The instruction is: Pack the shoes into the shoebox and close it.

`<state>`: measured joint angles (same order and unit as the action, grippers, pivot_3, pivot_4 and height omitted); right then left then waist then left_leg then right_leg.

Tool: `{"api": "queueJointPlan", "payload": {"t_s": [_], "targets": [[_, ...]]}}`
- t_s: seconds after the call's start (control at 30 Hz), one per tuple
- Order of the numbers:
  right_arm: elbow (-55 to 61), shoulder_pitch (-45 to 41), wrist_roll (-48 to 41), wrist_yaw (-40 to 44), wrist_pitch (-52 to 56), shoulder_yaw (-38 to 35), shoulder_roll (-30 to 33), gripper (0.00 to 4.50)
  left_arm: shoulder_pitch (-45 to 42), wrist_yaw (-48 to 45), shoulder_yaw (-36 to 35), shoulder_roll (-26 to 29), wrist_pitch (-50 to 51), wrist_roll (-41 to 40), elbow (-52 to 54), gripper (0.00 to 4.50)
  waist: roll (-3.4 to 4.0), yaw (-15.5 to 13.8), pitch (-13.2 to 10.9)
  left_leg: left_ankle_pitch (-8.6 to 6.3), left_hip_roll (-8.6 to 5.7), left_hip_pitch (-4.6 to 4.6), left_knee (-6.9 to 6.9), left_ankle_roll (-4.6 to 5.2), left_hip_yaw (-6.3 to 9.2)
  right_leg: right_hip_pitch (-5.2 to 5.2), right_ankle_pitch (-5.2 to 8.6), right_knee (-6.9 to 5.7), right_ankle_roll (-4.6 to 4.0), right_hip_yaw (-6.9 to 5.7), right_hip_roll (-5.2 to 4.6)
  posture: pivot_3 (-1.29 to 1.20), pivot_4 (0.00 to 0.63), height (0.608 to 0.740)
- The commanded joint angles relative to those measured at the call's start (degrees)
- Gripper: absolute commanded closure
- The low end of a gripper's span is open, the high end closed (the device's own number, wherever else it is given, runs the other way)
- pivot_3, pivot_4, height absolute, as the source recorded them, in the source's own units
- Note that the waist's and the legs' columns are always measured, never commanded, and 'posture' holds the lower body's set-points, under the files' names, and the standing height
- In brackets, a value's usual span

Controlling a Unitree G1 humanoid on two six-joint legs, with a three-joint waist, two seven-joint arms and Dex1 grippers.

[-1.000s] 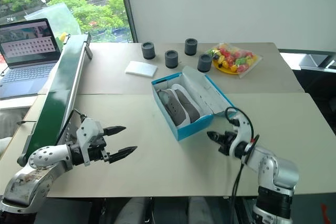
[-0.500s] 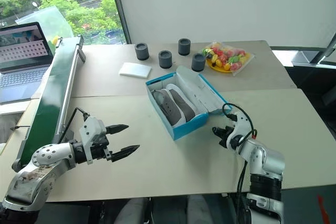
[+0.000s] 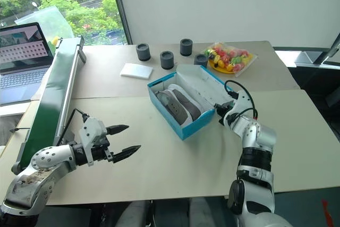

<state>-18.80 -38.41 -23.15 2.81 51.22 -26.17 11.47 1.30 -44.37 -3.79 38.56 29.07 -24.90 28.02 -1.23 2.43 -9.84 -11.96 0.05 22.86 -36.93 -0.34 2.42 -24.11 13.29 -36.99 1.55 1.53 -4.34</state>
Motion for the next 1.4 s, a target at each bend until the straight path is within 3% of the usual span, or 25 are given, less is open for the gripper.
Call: {"api": "queueJointPlan", "payload": {"t_s": [0.03,0.23,0.5,0.77,1.0,1.13,1.4], "targets": [[-1.1,-1.9,-2.7,-0.1,-5.2,-2.2,-2.2,4.44,-0.4,0.5,-1.2,0.5,0.2,-0.7,2.1,0.0,0.0,0.1,0.0,0.0,0.0,0.01,0.01,0.0,0.0,-0.01,0.0,0.0,0.0,0.0,0.0,0.0,0.15,0.74],[0.4,-1.2,-5.0,4.7,-13.3,-1.7,-4.9,4.44,0.1,0.8,-0.9,0.5,0.3,-0.5,2.5,0.0,0.01,0.2,0.0,0.0,0.01,0.0,0.02,0.01,-0.07,-0.05,0.0,-0.01,0.0,0.1,0.01,0.0,0.15,0.74],[3.2,-0.9,-6.9,21.1,-27.1,2.1,-4.2,4.44,-0.1,1.5,-0.4,0.4,1.0,-0.2,3.0,0.0,0.03,0.3,0.0,0.0,0.02,0.0,0.05,0.01,-0.1,-0.09,0.0,0.0,0.01,0.12,0.01,0.0,0.15,0.74],[9.4,0.1,-9.8,32.7,-25.9,9.0,-2.6,4.44,0.2,2.0,-0.7,0.5,1.7,-0.2,3.2,0.0,0.03,0.1,0.0,-0.01,0.05,-0.04,0.07,0.01,-0.12,-0.07,0.0,-0.01,0.01,0.14,0.02,0.0,0.15,0.74],[9.1,0.1,-8.6,34.4,-25.3,13.4,-0.6,4.44,0.2,2.7,-1.1,0.7,2.4,-0.4,3.7,0.0,0.03,0.1,0.0,-0.01,0.04,-0.03,0.07,0.01,-0.12,-0.09,-0.01,-0.01,0.01,0.15,0.01,0.0,0.15,0.74],[11.8,0.9,-3.8,36.0,-24.5,21.9,1.7,4.44,0.4,3.1,-1.2,0.7,2.7,-0.5,4.1,0.0,0.03,0.2,0.0,-0.01,0.03,-0.03,0.07,0.01,-0.13,-0.09,0.0,0.0,0.01,0.15,0.0,0.0,0.15,0.74],[6.2,-7.8,0.4,32.3,-26.3,28.0,-4.9,4.44,1.3,3.9,-1.0,0.4,2.8,-0.3,4.4,0.0,0.02,0.3,0.0,-0.01,0.06,-0.04,0.07,0.0,-0.16,-0.16,-0.02,-0.05,0.0,0.22,0.04,0.0,0.15,0.74]]}}
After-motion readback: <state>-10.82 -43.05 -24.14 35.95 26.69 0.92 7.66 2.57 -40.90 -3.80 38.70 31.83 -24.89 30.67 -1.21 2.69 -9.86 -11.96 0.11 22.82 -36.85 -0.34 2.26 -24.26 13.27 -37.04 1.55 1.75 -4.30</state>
